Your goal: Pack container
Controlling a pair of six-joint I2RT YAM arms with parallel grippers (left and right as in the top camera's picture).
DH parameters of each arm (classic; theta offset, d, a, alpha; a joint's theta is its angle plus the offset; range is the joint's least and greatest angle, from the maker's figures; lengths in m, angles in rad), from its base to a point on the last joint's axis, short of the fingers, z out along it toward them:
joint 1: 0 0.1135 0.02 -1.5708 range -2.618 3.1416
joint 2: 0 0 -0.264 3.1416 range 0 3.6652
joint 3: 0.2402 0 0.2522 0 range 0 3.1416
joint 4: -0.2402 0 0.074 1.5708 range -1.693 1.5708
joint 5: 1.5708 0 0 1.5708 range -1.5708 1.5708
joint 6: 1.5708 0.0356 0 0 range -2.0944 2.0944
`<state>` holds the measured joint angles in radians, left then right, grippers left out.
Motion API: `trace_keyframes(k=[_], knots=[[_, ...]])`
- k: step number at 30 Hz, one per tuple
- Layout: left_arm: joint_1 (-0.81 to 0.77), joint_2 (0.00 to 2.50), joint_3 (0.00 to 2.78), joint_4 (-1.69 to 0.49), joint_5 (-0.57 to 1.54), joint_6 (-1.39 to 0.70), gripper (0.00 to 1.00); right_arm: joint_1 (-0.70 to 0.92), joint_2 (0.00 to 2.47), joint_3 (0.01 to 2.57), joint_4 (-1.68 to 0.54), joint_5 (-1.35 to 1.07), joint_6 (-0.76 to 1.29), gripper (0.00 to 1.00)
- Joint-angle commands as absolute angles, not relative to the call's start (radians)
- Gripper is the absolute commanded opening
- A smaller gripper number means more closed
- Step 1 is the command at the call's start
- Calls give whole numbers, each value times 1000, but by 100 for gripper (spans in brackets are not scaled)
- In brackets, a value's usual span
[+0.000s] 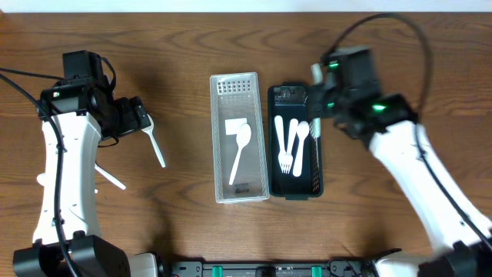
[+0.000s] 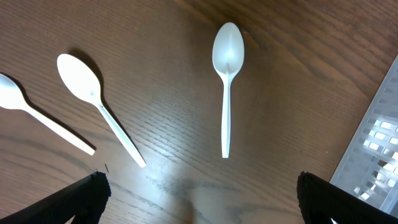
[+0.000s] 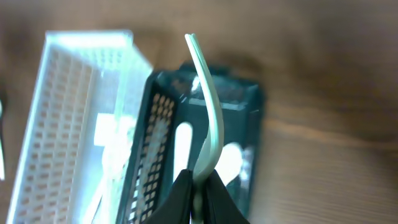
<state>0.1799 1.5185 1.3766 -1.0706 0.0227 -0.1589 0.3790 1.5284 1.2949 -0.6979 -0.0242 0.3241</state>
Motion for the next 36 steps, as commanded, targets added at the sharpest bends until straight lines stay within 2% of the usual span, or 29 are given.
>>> trace_keyframes(k=[1,4,8,9,10,15,20,22,24,26,29,36], knots=[[185,1517,1378,-1074,15,-150,98,441,1627,1297,-698,11,374,2],[185,1517,1378,-1074,15,-150,98,462,1694,1297,-693,11,380,5],[185,1517,1378,-1077,15,-150,98,463,1747,1297,-689,10,372,34],[185,1517,1378,-1077,15,-150,98,463,1753,1297,-690,9,368,38],[185,1517,1378,-1077,15,-150,98,463,1755,1297,-691,10,361,39],[185,1517,1378,-1077,15,-149,98,446,1707,1332,-690,39,360,37],[185,1517,1378,-1078,15,-149,98,350,1596,1380,-691,194,389,37],[185,1517,1378,-1081,15,-149,98,292,1573,1380,-698,221,388,33],[185,1517,1378,-1084,15,-149,98,235,1572,1380,-725,218,388,20],[185,1517,1378,-1084,15,-149,98,178,1598,1378,-776,194,379,11],[185,1517,1378,-1084,15,-149,98,152,1647,1378,-825,171,353,4],[185,1517,1378,-1084,15,-150,98,178,1751,1378,-889,78,299,2]])
